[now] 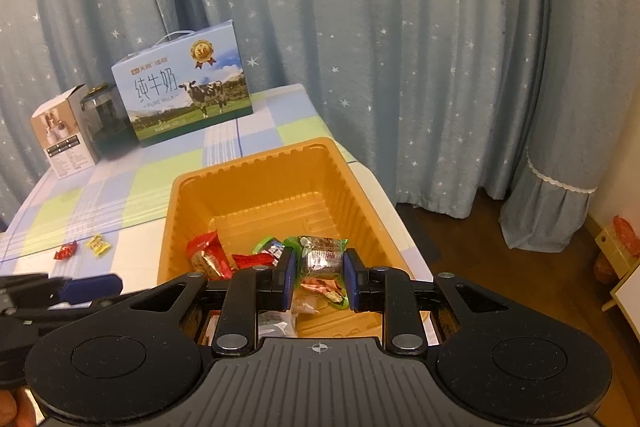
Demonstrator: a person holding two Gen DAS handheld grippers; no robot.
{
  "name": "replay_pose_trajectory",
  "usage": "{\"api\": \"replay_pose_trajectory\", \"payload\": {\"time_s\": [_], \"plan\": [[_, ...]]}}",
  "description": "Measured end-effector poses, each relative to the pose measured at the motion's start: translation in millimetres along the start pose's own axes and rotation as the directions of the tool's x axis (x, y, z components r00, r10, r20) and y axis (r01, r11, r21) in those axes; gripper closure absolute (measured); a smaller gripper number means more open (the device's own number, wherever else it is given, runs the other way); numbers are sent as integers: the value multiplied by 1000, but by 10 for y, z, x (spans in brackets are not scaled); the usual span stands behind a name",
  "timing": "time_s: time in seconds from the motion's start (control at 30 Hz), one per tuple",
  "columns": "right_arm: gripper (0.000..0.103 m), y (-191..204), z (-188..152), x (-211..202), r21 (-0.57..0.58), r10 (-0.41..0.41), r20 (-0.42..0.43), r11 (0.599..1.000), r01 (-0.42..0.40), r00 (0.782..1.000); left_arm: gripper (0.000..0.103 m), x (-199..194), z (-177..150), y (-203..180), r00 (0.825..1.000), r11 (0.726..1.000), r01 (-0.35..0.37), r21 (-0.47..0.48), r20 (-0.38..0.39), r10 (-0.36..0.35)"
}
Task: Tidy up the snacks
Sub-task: 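Lower the red packet into the tray with left tool while right tool lowers green candy, then open both tools releasing the candies into the tray and withdraw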
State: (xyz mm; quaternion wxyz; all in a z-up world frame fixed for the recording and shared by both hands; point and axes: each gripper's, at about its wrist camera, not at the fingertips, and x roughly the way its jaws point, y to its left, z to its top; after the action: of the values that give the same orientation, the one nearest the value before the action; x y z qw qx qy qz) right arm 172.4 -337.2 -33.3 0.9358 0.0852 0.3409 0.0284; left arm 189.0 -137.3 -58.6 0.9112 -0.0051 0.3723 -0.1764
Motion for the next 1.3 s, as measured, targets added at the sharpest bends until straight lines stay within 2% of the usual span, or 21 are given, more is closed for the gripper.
{"api": "replay_pose_trajectory", "payload": {"time_s": [0.17,0.27,0.33,0.37,0.4,0.43,0.63,0.9,1.3], "plan": [[78,26,62,30,2,20,11,1000,-20,1000,63,-77,-29,57,1000,1000,-7,-18,10,8],[77,13,110,74,17,59,23,998,-60,998,62,-108,-39,85,1000,999,-17,-28,14,18],[75,-10,140,106,37,84,27,996,-85,996,57,-137,-50,107,999,999,-26,-36,17,27],[61,-27,151,107,54,89,33,994,-91,995,56,-154,-56,120,999,999,-29,-40,19,30],[41,-47,162,95,72,92,44,993,-95,995,55,-176,-62,132,999,999,-33,-43,21,34],[35,-63,165,77,90,90,56,991,-95,994,53,-193,-68,145,999,998,-37,-44,22,38],[35,-97,141,-28,114,62,47,991,-67,997,50,-319,-122,214,998,997,-53,-60,26,55],[35,-111,-51,-339,147,34,13,988,-36,999,46,-585,-215,256,997,995,-64,-81,42,68],[35,195,-341,-799,113,37,-18,993,-35,999,39,-1070,-386,310,993,991,-86,-103,66,94]]}}
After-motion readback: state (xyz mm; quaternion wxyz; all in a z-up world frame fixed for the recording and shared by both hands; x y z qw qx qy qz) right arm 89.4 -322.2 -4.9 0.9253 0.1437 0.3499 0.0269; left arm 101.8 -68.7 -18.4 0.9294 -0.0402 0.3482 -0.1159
